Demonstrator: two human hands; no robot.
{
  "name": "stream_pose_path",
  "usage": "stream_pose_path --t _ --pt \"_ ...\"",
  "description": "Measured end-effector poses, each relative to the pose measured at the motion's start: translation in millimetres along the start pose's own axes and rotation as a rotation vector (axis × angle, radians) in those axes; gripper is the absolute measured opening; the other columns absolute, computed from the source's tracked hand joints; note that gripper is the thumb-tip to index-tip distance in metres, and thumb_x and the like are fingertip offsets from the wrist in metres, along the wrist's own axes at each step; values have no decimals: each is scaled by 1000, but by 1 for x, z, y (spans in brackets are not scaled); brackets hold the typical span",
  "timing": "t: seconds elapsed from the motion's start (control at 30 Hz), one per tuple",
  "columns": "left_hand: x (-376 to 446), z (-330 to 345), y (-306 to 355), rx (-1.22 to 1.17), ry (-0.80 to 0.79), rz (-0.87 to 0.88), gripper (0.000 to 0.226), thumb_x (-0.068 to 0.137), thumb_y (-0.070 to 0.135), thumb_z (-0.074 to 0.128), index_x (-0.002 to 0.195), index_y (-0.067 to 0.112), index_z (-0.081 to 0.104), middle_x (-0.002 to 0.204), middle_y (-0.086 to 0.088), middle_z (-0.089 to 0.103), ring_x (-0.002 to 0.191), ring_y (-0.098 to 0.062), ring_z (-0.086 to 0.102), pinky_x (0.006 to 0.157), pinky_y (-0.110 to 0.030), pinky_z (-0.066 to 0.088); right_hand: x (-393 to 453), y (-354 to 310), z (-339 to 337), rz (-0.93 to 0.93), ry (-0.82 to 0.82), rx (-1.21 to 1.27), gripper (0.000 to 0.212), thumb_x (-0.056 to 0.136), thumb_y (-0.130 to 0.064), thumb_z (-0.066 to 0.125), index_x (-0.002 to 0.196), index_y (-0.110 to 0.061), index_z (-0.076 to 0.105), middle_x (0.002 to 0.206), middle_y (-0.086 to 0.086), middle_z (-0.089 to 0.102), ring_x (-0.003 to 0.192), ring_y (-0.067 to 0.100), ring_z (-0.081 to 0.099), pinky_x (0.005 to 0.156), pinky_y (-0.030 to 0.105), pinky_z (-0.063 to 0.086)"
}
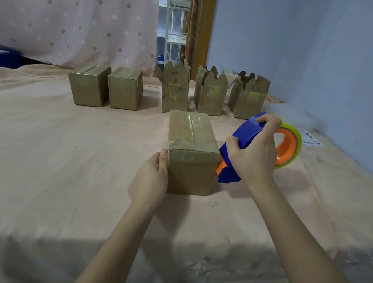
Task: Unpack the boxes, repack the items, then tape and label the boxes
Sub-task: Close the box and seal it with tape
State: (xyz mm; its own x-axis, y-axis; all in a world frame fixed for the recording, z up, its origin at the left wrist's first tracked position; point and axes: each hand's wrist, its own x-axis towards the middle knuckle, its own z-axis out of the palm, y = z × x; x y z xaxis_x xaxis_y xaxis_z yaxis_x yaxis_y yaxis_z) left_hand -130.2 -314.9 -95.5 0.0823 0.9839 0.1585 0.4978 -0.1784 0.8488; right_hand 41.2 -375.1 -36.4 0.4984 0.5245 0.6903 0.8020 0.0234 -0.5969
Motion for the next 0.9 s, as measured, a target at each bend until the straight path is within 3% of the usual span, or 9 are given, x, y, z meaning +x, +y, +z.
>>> stream_pose_path --t 0.1,0.23,0.4,0.63,0.77,0.9 --pt "1 4 -4 -76 -33 -19 52 99 53 17 95 16 54 105 -16 63 101 -35 57 93 -44 44 0 1 2 -8 3 0 53 81 -12 68 119 -6 33 100 -1 47 75 21 55 53 18 37" --pt "3 8 -4 -164 -40 -88 55 98 54 21 86 8 47 105 -26 59 102 -39 56 95 -51 43 1 3 2 13 -3 10 53 82 -14 68 120 -7 32 100 -1 49 79 21 58 54 17 37" --pt "4 7 -1 -180 -37 -90 52 99 52 22 83 8 46 100 -25 59 99 -40 57 92 -51 45 6 -1 2 -28 -30 -28 51 82 -16 67 119 -7 33 95 -1 48 77 23 59 61 34 52" --pt "5 7 0 -184 -44 -101 48 99 51 23 73 16 42 104 -29 57 99 -43 58 90 -55 47 5 3 6 -3 -45 -50 48 84 -18 65 119 -8 33 94 -1 49 75 21 56 59 30 45" --pt "7 3 -2 -187 -80 -107 48 100 50 26 76 13 44 84 -13 55 80 -32 55 84 -49 46 -11 17 17 -8 -123 -75 40 87 -21 60 114 -9 33 82 5 55 68 26 57 50 26 31" --pt "10 5 -2 -230 -105 -84 51 98 54 28 77 11 46 74 -4 50 75 -26 50 74 -42 42 -12 26 15 96 -135 10 45 86 -21 63 115 -11 31 89 7 57 71 25 58 49 22 33"
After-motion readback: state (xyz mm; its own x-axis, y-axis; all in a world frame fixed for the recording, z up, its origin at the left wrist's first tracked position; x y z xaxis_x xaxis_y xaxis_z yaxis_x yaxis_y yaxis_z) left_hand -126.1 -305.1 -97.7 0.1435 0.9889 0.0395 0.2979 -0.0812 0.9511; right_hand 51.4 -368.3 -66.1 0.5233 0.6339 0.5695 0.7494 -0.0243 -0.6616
